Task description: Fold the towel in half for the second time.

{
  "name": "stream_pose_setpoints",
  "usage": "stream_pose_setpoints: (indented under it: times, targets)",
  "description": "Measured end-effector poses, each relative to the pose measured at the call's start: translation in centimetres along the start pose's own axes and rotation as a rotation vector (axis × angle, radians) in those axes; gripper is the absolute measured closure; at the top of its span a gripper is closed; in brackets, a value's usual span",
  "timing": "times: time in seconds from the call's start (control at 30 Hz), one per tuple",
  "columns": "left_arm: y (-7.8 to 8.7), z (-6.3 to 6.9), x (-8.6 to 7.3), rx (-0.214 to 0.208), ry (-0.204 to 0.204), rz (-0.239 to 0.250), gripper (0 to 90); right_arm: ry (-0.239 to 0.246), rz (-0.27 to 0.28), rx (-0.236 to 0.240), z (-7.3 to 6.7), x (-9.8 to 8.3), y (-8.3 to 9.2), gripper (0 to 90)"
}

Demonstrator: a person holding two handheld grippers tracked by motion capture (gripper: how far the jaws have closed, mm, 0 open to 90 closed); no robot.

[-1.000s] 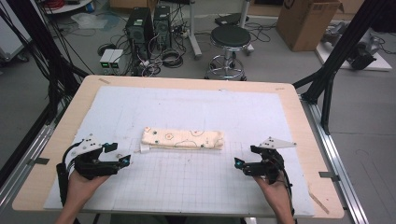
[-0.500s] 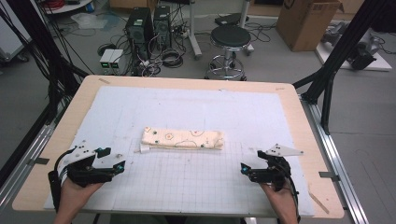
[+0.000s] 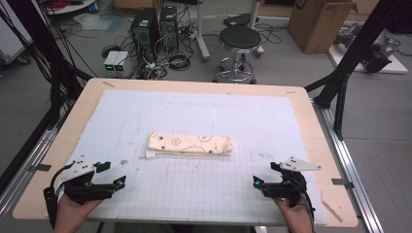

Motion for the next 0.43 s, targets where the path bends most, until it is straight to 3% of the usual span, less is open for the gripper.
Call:
stream_pose_setpoints:
  times: [0.1,0.43]
  targets:
    - [-0.1,0.1,-0.15,0.007,-0.016,-0.008,20.7,-0.002,0.007,-0.003,-0.12,-0.15,0.23,11.4]
    - [-0.3,-0.17,0.02,0.004,-0.014,0.001,20.7,0.022,0.012,-0.011,-0.34,-0.04,0.16,11.4]
Point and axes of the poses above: each handheld gripper's, and its own axes: y roughly backward along the jaws, x roughly out of its top, z roughly to its right, the point moved 7 cm from there along -y, roughly forward along the jaws, and after that the axes turned 7 degrees about y, right-handed, at the moved point
